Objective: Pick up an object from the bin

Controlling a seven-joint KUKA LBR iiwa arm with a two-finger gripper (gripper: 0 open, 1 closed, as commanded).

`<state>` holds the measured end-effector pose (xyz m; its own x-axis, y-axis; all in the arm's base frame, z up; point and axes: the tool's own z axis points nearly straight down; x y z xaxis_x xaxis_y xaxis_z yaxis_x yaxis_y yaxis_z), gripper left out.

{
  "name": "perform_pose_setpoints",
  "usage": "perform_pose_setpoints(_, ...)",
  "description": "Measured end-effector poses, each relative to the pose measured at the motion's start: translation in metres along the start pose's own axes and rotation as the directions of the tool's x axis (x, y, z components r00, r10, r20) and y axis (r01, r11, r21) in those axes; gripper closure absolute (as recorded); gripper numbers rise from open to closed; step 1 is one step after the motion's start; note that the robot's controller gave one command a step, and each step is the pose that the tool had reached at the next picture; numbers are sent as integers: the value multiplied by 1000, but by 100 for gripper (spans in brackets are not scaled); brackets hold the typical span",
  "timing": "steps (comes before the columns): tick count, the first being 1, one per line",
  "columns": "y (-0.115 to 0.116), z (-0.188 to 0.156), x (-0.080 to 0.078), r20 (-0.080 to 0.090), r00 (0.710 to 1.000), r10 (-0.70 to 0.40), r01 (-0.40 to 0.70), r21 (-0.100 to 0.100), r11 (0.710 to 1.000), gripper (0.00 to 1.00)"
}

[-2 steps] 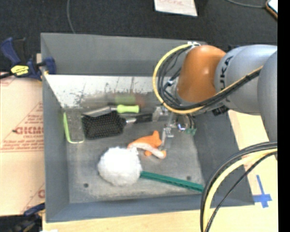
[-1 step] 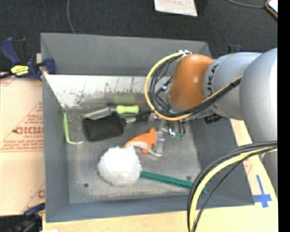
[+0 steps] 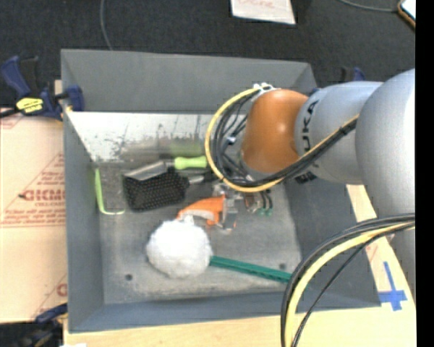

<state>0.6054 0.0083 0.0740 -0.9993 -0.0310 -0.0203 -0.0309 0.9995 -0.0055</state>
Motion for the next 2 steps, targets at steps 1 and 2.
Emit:
perform_pose_setpoints(1,0,0,0,0,1000,0,0,0,1000,100)
perform_pose_setpoints(2,4,-52,5,9,1000,22,-22,-2,1000,100)
